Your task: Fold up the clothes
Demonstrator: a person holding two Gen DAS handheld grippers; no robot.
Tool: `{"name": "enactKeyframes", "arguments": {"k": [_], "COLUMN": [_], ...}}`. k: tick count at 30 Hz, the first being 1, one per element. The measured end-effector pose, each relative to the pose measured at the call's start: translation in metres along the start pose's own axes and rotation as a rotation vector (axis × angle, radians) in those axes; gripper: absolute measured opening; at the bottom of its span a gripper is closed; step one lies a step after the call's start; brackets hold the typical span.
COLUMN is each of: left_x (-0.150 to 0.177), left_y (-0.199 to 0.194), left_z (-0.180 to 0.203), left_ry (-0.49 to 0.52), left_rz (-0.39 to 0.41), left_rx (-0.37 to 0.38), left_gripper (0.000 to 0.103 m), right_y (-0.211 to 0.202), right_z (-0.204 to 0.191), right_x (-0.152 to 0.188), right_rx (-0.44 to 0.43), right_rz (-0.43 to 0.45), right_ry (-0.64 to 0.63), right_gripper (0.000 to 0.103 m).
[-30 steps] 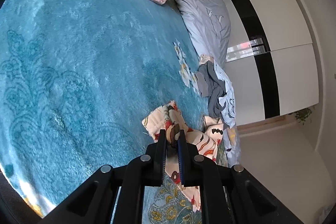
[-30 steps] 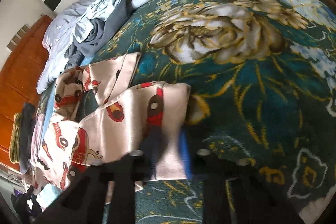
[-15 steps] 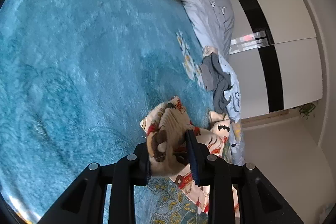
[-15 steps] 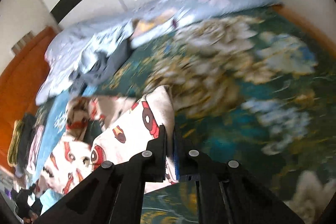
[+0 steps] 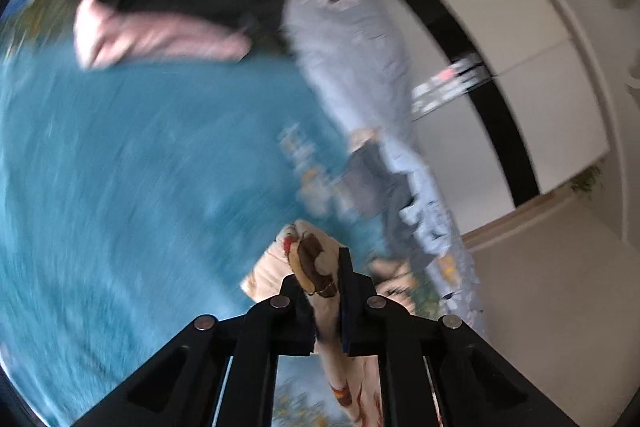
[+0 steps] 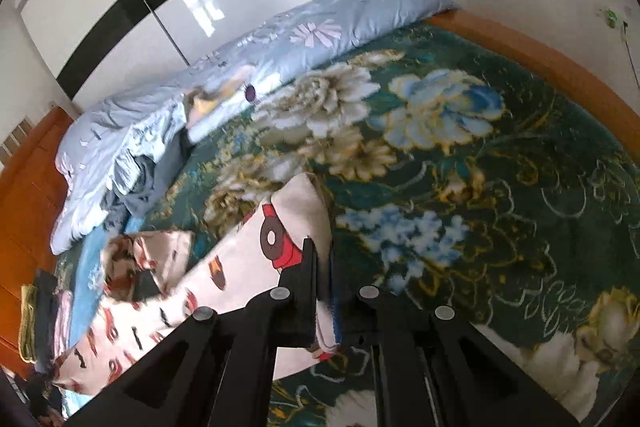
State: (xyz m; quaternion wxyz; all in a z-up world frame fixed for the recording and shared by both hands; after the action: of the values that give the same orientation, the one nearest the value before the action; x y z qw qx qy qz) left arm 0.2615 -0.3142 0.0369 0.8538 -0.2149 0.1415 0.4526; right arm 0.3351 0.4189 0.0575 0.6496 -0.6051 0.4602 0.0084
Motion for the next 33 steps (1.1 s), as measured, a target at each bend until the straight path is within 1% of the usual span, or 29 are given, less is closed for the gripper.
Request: {"name": "enactKeyframes", "arguments": {"k": [1,3,6,7,9,11,12,16,20,22,27,30,32,33], "left_x": [-0.008,-0.012,0.007,0.014,0.030,0.048,0.054,0.065,0.068,0.072,0.083,0.087,0.083,0.081], "left_y": [-0.007,-0.019,-0.033,-0.037,-0.036,-0.036,-0.037,-0.039,-0.039,-0.038,-0.045,-0.046,-0.046,-0.044], "left_z": [0.015,0.029,-0.007,-0.019,-0.060,-0.097,-0.105,-0.109,-0.106,-0.108,-0.121,-0.124,-0.122,-0.119], "left_ry": [0.051,0.131,0.125,0.122,0.007,-0.114,-0.137,-0.117,-0.084,-0.072,-0.128,-0.134,-0.163,-0.158], "left_rz": [0.020,0.041,0.006,-0.006,-0.044,-0.067,-0.071,-0.095,-0.110,-0.123,-0.126,-0.129,-0.121,-0.118], "left_rx": [0.026,0.033,-0.030,-0.052,-0.101,-0.120,-0.129,-0.184,-0.225,-0.259,-0.300,-0.315,-0.306,-0.309], "left_gripper": [0.008,0.008,0.008,0.009,0.008,0.008,0.009,0.009,0.008,0.009,0.009,0.009,0.009,0.009], "right_y": [-0.005,-0.016,-0.022,-0.017,0.000,0.021,0.031,0.049,0.059,0.065,0.067,0.068,0.069,0.069], "right_z": [-0.001,-0.001,0.009,0.016,0.032,0.048,0.053,0.061,0.064,0.065,0.070,0.071,0.071,0.071], "right_x": [-0.005,-0.012,-0.009,-0.002,0.016,0.036,0.045,0.061,0.065,0.067,0.069,0.069,0.071,0.071], "right_rx": [-0.006,-0.013,0.003,0.020,0.053,0.081,0.095,0.130,0.140,0.146,0.135,0.121,0.117,0.116], "right_rz": [0.015,0.047,0.059,0.040,-0.019,-0.093,-0.126,-0.185,-0.209,-0.219,-0.230,-0.235,-0.238,-0.237], "right_ry": [-0.006,-0.019,-0.040,-0.043,-0.036,-0.014,-0.006,-0.005,0.001,0.003,0.009,0.017,0.021,0.019], "right_gripper": [0.006,0.006,0.006,0.006,0.006,0.006,0.006,0.006,0.006,0.006,0.006,0.006,0.006,0.006]}}
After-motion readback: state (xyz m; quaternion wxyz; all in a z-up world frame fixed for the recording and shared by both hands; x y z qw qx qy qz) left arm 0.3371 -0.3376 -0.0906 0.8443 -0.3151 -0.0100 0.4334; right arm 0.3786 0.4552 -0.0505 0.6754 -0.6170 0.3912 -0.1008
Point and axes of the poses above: each gripper's, at about its wrist camera, not at the fingertips, and y roughly the way its jaws point, z to its right, x to its underside, the point moved 3 cm from there along y, roughly the way its jaws point, and after that the axes turned 15 degrees about x, right-handed, at the moved point
